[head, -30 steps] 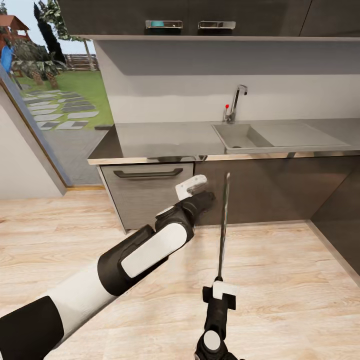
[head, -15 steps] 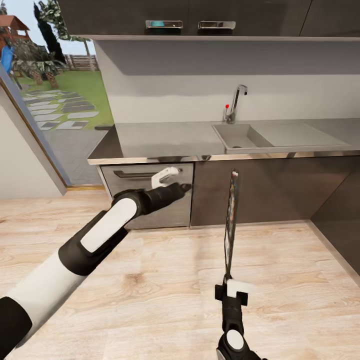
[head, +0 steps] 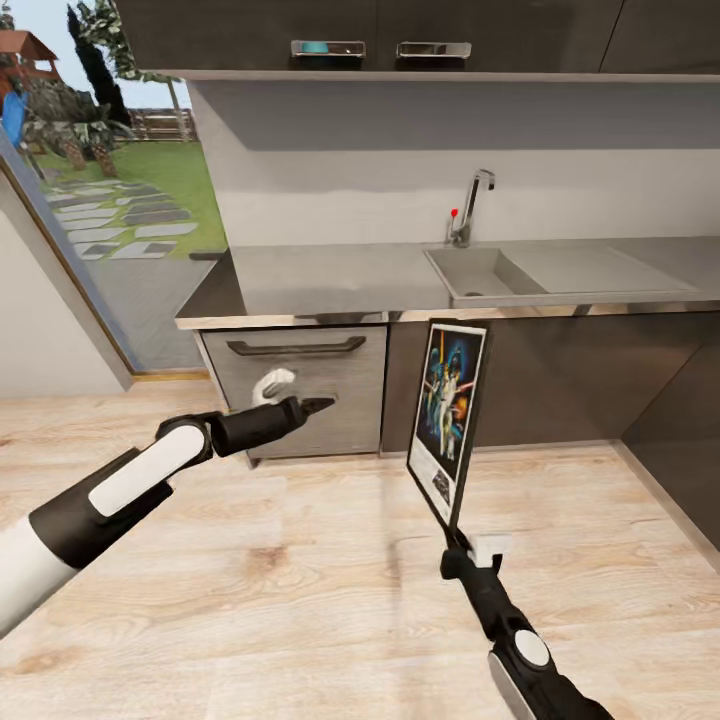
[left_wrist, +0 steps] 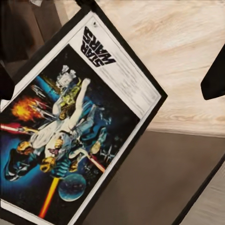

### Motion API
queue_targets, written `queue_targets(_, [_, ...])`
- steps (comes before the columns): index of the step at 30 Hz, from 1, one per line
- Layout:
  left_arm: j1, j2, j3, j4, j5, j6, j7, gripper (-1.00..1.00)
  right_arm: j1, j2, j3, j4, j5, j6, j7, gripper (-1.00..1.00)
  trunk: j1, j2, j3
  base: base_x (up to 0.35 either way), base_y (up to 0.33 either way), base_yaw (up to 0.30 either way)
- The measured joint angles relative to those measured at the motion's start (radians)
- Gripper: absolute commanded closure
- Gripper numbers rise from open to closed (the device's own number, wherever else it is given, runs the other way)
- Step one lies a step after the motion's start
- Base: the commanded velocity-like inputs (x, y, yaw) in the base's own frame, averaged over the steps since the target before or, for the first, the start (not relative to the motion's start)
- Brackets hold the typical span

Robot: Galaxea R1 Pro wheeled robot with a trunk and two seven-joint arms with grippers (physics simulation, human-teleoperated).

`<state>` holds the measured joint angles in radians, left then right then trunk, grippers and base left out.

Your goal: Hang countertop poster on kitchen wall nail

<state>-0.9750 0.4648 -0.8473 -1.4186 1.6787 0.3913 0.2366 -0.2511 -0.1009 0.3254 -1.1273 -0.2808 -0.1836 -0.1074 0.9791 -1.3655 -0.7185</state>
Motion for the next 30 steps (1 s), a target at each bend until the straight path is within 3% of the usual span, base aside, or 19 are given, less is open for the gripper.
queue_targets(2, [0.026,0.015,-0.007,0.053,-0.001,-0.013,-0.087,-1.0,0.0,-0.003,-0.055,0.0,-0.005,0.002,0.093,1.0,0.0,0.0,0.0,0.0,0.0,0.0])
queue_targets(6, [0.081,0.026,-0.016,0.159,-0.014,-0.047,-0.236,-1.0,0.0,-0.017,-0.128,0.001,-0.01,0.002,0.224,1.0,0.0,0.0,0.0,0.0,0.0,0.0])
queue_targets(9, [0.113,0.029,-0.055,0.26,-0.063,-0.096,-0.379,-1.0,0.0,-0.043,-0.159,0.003,-0.014,0.002,0.31,1.0,0.0,0.0,0.0,0.0,0.0,0.0])
queue_targets(12, [0.131,0.031,-0.155,0.397,-0.1,-0.222,-0.585,-1.0,0.0,-0.073,-0.183,0.004,-0.033,0.002,0.398,1.0,0.0,0.0,0.0,0.0,0.0,0.0])
queue_targets(14, [0.135,0.031,-0.195,0.446,-0.106,-0.272,-0.653,-1.0,0.0,-0.081,-0.188,0.005,-0.042,0.002,0.431,1.0,0.0,0.0,0.0,0.0,0.0,0.0])
queue_targets(17, [0.16,0.032,-0.301,0.569,-0.115,-0.384,-0.797,-1.0,0.001,-0.125,-0.196,0.009,-0.059,0.003,0.493,1.0,0.0,0.0,0.0,0.0,0.0,0.0])
queue_targets(21, [0.235,0.031,-0.327,0.657,-0.115,-0.451,-0.916,-1.0,0.0,-0.147,-0.197,0.012,-0.066,0.003,0.506,1.0,0.0,0.0,0.0,0.0,0.0,0.0])
queue_targets(23, [0.248,0.031,-0.33,0.684,-0.113,-0.467,-0.958,-1.0,0.0,-0.149,-0.197,0.011,-0.067,0.003,0.508,1.0,0.0,0.0,0.0,0.0,0.0,0.0])
queue_targets(30, [0.341,0.027,-0.336,0.869,-0.111,-0.531,-1.208,-1.0,0.0,-0.153,-0.197,0.001,-0.069,0.015,0.511,1.0,0.0,0.0,0.0,0.0,0.0,0.0])
